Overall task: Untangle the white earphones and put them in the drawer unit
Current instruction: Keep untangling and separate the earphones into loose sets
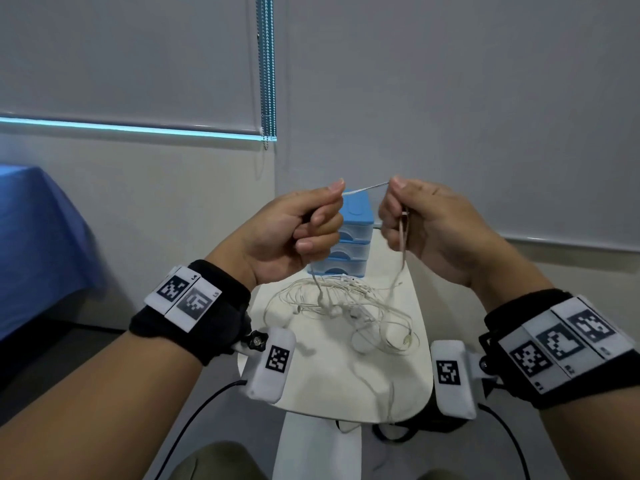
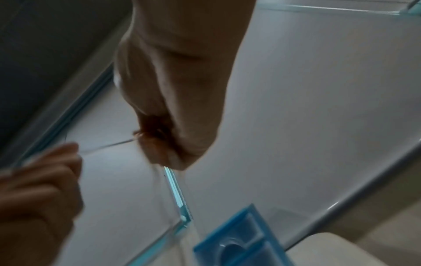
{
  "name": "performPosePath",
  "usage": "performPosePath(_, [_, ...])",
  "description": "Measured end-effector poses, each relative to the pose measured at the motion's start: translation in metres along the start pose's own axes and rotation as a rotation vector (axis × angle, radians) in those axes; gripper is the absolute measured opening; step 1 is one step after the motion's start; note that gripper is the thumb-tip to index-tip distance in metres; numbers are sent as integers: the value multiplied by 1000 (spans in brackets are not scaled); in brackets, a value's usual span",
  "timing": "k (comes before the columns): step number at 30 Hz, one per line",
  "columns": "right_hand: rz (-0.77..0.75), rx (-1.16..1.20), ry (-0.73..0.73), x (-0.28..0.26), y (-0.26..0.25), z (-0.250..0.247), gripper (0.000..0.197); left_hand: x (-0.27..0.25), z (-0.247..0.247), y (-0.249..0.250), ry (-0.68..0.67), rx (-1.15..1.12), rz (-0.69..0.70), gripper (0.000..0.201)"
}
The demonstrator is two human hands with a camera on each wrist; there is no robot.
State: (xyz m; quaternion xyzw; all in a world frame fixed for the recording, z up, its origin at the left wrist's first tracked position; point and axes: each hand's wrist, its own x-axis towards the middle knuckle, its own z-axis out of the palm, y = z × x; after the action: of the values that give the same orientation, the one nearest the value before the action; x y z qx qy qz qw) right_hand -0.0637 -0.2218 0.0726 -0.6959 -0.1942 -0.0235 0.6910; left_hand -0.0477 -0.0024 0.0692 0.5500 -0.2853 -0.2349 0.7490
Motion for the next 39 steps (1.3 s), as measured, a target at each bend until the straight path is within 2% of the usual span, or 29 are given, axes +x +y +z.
performPosePath(2, [33,-120,93,1,13,-3,44,-1,3,1,-33,-41,-4,48])
performPosePath(4, [113,-224,76,-6,29,2,41,3,3,2,31,-90,64,38])
performPosePath(6, [195,-328,-61,-19,41,16,38,9,0,0,153,-138,164,30])
performPosePath(8, [227,-451,-242,-29,43,34,37,13,-1,-6,274,-181,209,31])
performPosePath(11, [141,-636,-407,-33,19,48,41,13,-1,-24,328,-240,185,35])
performPosePath(13, [56,-668,-423,-32,-7,46,41,10,-1,-35,331,-113,171,36])
performPosePath(16, [-44,-676,-355,-28,-38,31,39,1,4,-40,267,141,180,30])
performPosePath(18, [-112,-669,-237,-22,-45,17,35,-7,11,-39,220,260,188,39])
performPosePath(20, [-153,-637,-82,-15,-35,4,33,-14,18,-36,183,258,183,52])
performPosePath(23, [-101,-559,47,-13,1,1,35,-18,22,-29,108,103,201,47])
performPosePath(25, [-27,-567,24,-20,26,14,38,-16,22,-25,156,71,245,39])
performPosePath(28, [26,-647,-134,-35,37,41,39,-12,24,-24,284,85,265,29])
performPosePath(31, [31,-763,-311,-39,13,48,39,-11,18,-33,316,156,270,31])
performPosePath(33, [-16,-764,-375,-38,-8,44,39,-11,14,-34,340,332,288,31])
performPosePath(36, [-85,-651,-248,-32,-36,34,38,-15,14,-29,290,490,279,28])
performPosePath(39, [-181,-638,-13,-17,-40,16,39,-18,20,-20,198,380,280,35])
